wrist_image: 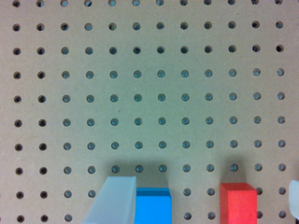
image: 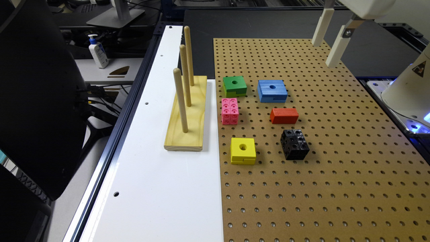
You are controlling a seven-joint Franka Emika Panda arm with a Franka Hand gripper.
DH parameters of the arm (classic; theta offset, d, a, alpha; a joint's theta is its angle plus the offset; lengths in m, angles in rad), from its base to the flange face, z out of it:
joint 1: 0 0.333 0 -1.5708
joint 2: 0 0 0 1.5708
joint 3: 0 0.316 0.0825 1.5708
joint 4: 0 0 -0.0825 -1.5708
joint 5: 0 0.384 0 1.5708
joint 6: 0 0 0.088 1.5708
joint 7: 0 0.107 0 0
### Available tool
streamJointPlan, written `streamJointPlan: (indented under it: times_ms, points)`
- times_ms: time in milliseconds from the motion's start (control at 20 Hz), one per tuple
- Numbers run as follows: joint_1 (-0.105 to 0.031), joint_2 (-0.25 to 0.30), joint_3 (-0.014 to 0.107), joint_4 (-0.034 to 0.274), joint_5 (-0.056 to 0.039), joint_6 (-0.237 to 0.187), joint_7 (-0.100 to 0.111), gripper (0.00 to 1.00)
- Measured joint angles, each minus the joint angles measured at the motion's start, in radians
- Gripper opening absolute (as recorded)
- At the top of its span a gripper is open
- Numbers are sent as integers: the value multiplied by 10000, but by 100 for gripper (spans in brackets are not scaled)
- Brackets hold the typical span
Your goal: Pick up pink block.
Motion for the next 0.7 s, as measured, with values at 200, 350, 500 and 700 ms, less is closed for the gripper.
streamJointPlan:
  times_ms: [200,350,500,700]
  points:
    - [-28,-13,0,-1,0,-10,0,100]
    - [-30,-14,0,-1,0,-5,0,100]
    - [-29,-14,0,18,0,15,0,100]
    - [-23,-12,0,89,0,71,0,100]
